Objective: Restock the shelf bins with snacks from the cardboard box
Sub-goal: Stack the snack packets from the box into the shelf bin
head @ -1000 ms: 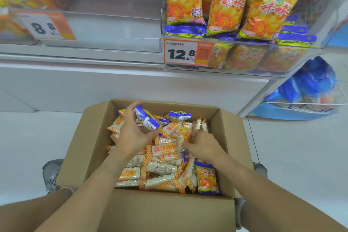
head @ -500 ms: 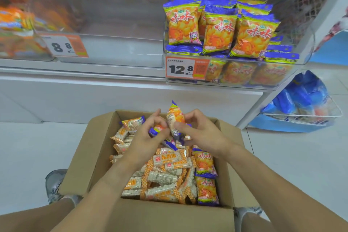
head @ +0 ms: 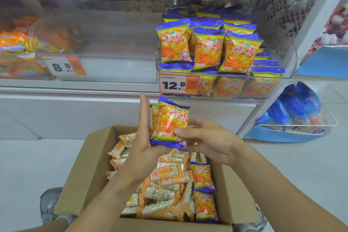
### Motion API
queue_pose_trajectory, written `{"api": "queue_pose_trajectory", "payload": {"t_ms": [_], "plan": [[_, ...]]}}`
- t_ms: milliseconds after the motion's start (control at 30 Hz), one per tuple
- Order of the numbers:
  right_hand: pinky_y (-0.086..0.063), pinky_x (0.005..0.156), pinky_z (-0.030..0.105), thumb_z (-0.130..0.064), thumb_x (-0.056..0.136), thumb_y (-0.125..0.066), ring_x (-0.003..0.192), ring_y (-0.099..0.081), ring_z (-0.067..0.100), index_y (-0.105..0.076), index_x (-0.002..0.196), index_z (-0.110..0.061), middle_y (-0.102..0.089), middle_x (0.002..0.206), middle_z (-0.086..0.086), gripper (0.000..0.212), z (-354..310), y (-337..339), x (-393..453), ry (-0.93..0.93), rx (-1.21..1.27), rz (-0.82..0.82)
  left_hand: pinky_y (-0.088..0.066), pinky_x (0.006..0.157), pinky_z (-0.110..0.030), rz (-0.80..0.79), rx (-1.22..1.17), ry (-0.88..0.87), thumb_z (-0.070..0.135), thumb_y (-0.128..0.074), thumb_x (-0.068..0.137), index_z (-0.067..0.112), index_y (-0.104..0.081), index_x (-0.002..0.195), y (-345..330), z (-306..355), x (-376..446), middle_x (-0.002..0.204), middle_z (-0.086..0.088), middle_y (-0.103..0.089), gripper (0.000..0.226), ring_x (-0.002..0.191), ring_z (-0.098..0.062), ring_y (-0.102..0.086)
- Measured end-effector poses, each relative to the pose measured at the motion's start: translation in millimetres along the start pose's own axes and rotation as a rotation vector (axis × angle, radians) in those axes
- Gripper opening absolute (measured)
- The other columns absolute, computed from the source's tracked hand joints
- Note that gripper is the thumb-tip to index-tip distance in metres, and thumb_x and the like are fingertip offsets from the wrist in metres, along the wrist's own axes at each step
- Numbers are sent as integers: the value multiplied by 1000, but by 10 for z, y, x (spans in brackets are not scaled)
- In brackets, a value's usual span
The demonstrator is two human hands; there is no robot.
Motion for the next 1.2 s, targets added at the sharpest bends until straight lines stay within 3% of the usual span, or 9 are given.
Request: {"api": "queue_pose_trajectory", "payload": {"t_ms": [67, 200, 333, 400, 567, 700, 833, 1000, 1200], "plan": [[-51, 100, 44, -9, 71, -83, 98, -65, 27, -61, 127, -3, -73, 115, 15, 61, -62, 33, -52, 5, 3, -88, -54, 91, -34, -38, -33, -19, -15, -67, 74, 55, 2, 150, -27, 29, 10, 148, 48, -16, 124, 131, 1, -50], [-57, 77, 33, 0, 64, -78, 92, -69, 23, -64, 113, -9, -75, 103, 10, 52, -251, 214, -236, 104, -123, -99, -49, 101, -34, -49, -74, 6, 39, -69, 77, 45, -12, 155, -204, 181, 124, 160, 17, -29, 97, 141, -8, -41], [-56, 97, 46, -1, 61, -87, 110, -69, 28, -59, 125, -5, -72, 118, 12, 71, -565, 500, -427, 280, -227, 11, -56, 89, -35, 21, 181, -55, 59, -63, 80, 37, -57, 127, -419, 462, 323, 123, 5, -67, 53, 113, -13, -65], [-50, 103, 53, -4, 68, -88, 115, -66, 33, -57, 131, -6, -71, 123, 13, 71, -764, 570, -612, 347, -319, 0, -57, 79, -27, 81, 176, -64, 59, -69, 81, 30, -67, 115, -511, 582, 439, 110, 2, -72, 45, 102, -13, -69], [-54, 101, 44, -9, 79, -79, 118, -66, 27, -59, 132, -18, -70, 125, 6, 58, -1096, 874, -988, 508, -321, 48, -53, 69, -16, 13, 77, -146, 38, -64, 80, 18, -70, 105, -1046, 873, 699, 96, 1, -76, 33, 87, -8, -71], [-59, 85, 31, -1, 76, -81, 103, -72, 24, -65, 120, -13, -75, 113, 10, 49, -1258, 1304, -1093, 629, -182, 181, -55, 71, -17, 19, 69, -147, 47, -68, 79, 23, -68, 107, -1407, 934, 975, 98, 1, -76, 37, 85, -2, -71], [-58, 89, 37, -3, 71, -79, 111, -69, 31, -57, 131, -10, -71, 120, 16, 64, -1363, 1686, -1038, 760, -61, 246, -47, 91, -18, 128, 500, -369, 77, -55, 74, 43, -60, 110, -1542, 980, 1198, 111, 21, -59, 50, 105, 3, -59], [-59, 83, 31, 0, 71, -80, 109, -70, 29, -50, 132, -9, -71, 120, 14, 68, -1693, 1954, -936, 911, -121, 353, -39, 80, -29, 257, 1026, -650, 62, -57, 74, 37, -56, 101, -1543, 822, 1247, 99, 18, -49, 37, 94, -12, -49], [-58, 89, 40, -22, 71, -90, 107, -71, 30, -51, 129, -12, -74, 114, 12, 70, -1999, 2155, -755, 916, -252, 371, -50, 58, -35, 291, 1091, -786, 41, -74, 62, 33, -55, 90, -1458, 641, 1417, 84, 10, -55, 34, 79, -14, -43]]}}
Point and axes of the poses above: each hand's wrist, its own x-axis towards the middle knuckle, its own y-axis out of the back of the hand, z = x × y, the point moved 7 cm from there along x, towards the middle knuckle
